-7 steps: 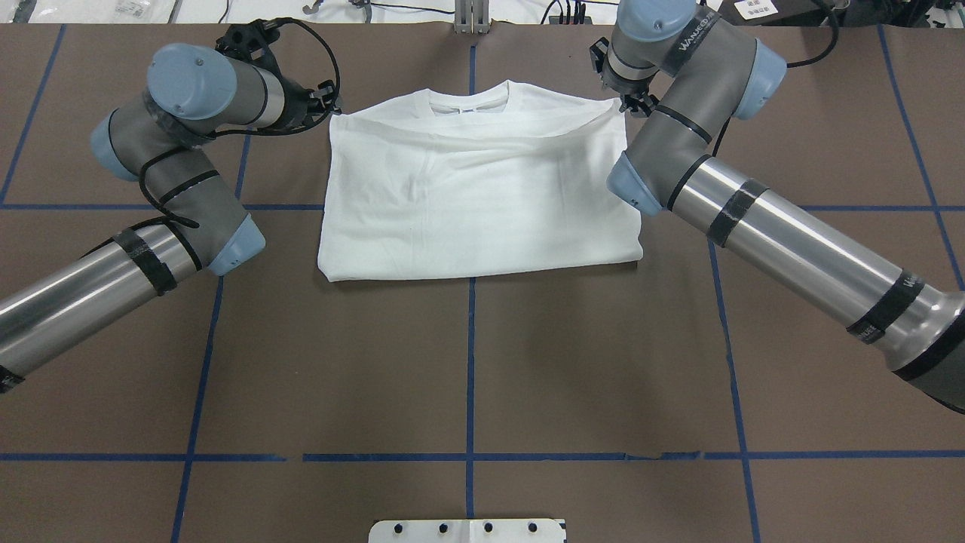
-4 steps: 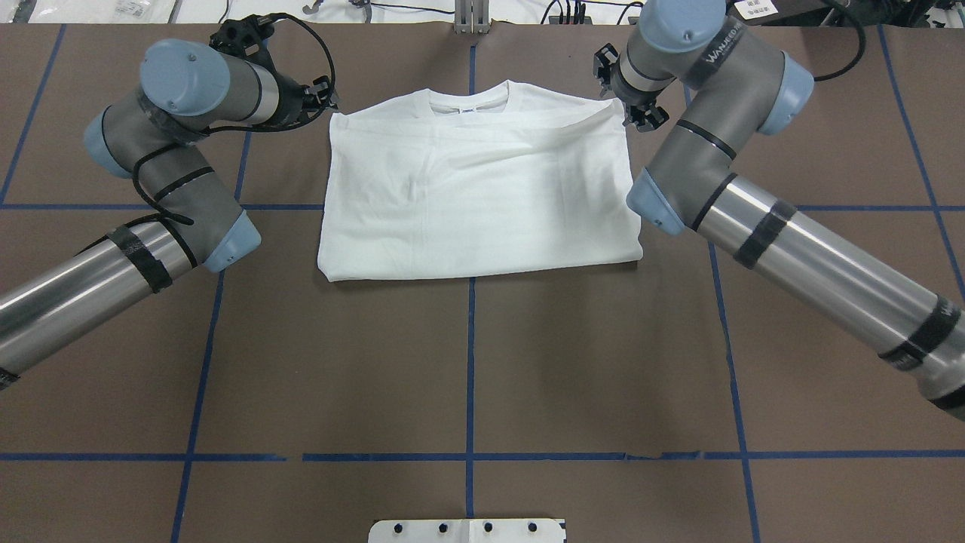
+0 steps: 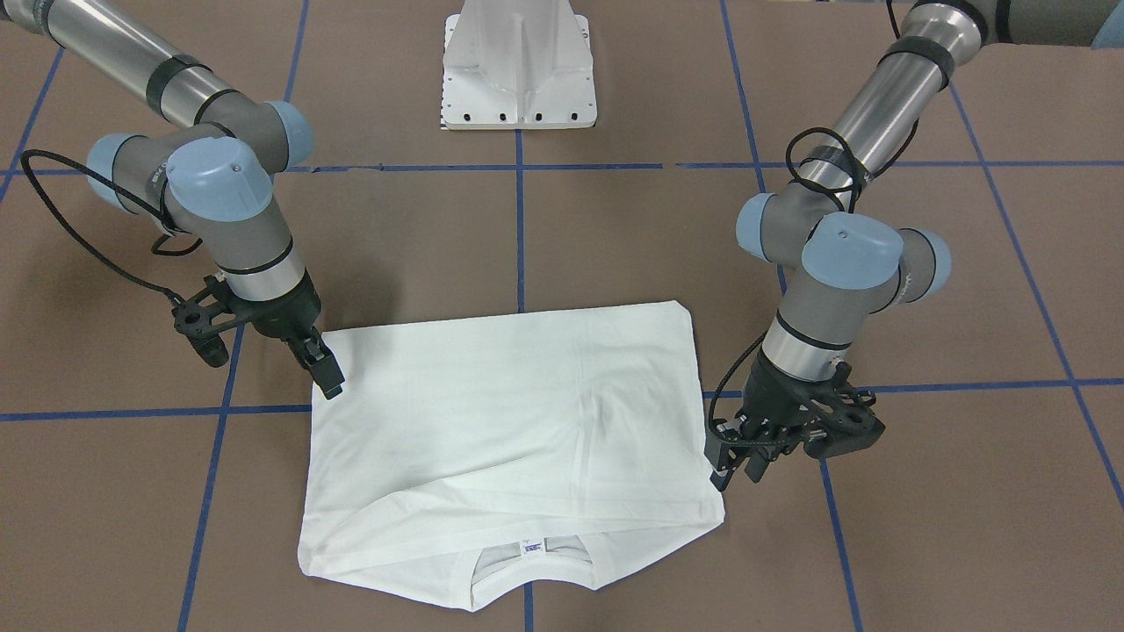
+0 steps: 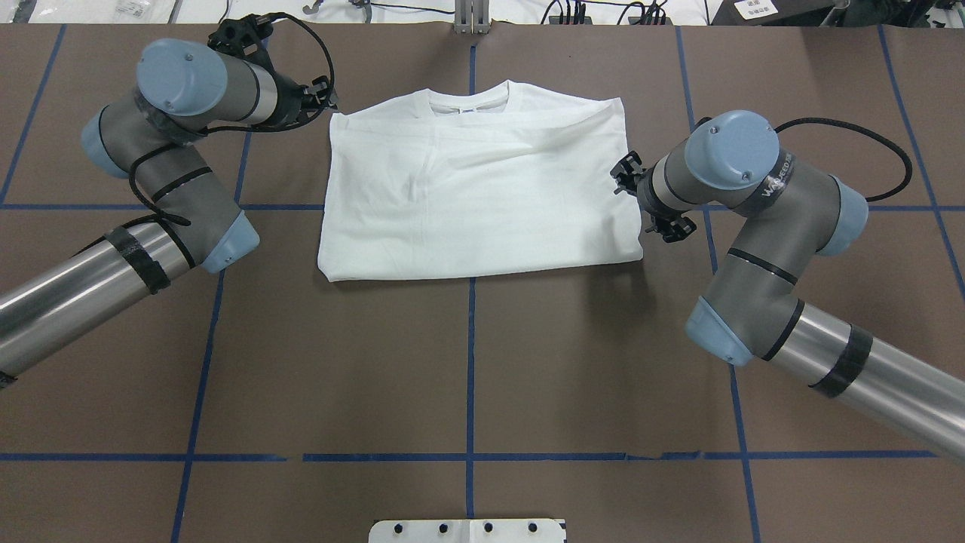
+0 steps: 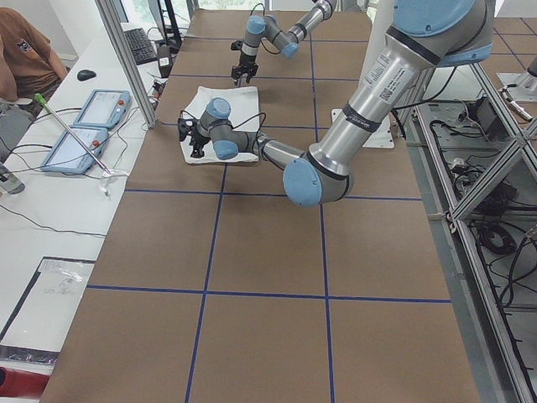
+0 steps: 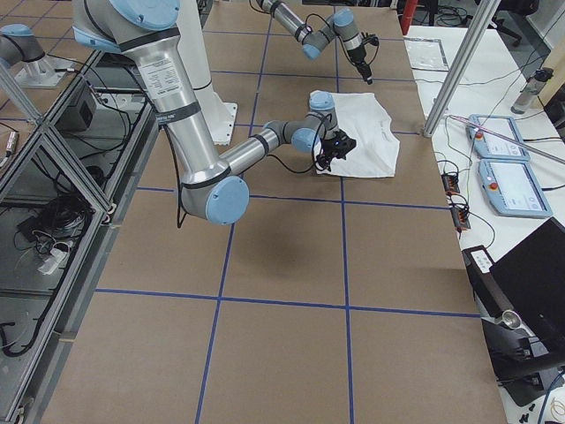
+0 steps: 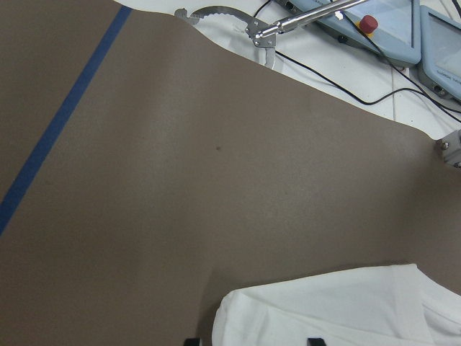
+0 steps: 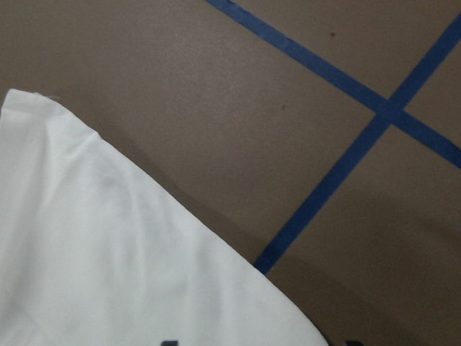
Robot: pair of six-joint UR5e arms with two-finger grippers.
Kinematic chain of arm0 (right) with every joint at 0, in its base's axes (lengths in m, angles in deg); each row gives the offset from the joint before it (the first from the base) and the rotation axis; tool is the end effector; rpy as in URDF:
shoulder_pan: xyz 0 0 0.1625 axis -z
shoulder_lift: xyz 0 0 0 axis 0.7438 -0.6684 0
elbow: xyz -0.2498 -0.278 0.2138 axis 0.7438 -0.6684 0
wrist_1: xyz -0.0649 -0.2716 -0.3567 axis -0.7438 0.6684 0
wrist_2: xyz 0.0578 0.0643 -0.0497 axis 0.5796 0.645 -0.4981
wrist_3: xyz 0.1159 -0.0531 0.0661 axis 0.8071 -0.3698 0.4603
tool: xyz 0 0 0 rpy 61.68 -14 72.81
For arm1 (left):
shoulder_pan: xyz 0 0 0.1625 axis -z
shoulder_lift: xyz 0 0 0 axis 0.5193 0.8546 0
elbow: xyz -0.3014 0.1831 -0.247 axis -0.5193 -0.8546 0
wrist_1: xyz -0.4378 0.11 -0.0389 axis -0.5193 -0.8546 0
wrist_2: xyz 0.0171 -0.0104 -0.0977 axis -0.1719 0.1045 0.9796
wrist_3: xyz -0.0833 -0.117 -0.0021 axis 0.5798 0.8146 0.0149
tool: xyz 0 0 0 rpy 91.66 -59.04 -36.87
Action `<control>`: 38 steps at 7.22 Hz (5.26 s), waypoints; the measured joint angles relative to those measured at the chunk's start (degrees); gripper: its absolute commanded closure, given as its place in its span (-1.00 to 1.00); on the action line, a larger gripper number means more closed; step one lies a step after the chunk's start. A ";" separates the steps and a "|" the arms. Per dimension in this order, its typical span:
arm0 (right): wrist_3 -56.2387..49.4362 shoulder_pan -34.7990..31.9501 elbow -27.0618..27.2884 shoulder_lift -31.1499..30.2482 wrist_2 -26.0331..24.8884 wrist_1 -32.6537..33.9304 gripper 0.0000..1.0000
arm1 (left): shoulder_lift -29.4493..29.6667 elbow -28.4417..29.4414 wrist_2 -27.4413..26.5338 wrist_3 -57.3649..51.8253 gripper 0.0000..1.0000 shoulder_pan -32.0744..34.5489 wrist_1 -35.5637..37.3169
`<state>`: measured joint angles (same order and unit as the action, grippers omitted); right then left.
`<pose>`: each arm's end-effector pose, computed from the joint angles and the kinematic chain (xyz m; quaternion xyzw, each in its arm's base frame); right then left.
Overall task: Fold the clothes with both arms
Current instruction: 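Grasp the folded shirt's corner nearest the right gripper, then drag the folded shirt toward the robot with the right gripper while the left gripper approaches, then rotate the shirt with both grippers so its collar faces away from the robot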
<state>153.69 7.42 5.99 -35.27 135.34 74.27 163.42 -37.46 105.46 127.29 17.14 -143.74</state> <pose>-0.4964 -0.5582 0.3854 -0.0470 -0.4041 0.4466 0.7969 0.4885 -0.7097 0.3576 0.1819 0.4943 -0.2297 0.8184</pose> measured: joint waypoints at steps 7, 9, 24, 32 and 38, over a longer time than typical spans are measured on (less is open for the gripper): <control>5.22 3.90 2.58 -3.04 -0.23 0.39 1.00 | -0.43 -0.23 0.03 -0.01 -0.16 0.00 0.24; 5.96 3.89 2.86 -3.05 -0.26 0.31 1.00 | -0.76 -0.23 0.03 -0.03 -0.16 0.00 0.13; -1.54 13.69 36.44 -11.90 3.88 26.26 -1.00 | -13.35 -29.55 10.21 26.47 -0.37 -18.36 15.23; -9.97 1.85 29.26 -4.34 5.41 26.00 -1.00 | -13.39 -28.84 2.80 25.09 0.09 -21.78 17.13; -9.46 1.93 29.76 -4.17 5.52 26.06 -1.00 | -13.20 -28.71 0.14 15.60 1.00 -16.61 21.01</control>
<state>144.23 9.35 35.75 -39.44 140.86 100.33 150.22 -66.17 105.61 142.89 0.53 -122.72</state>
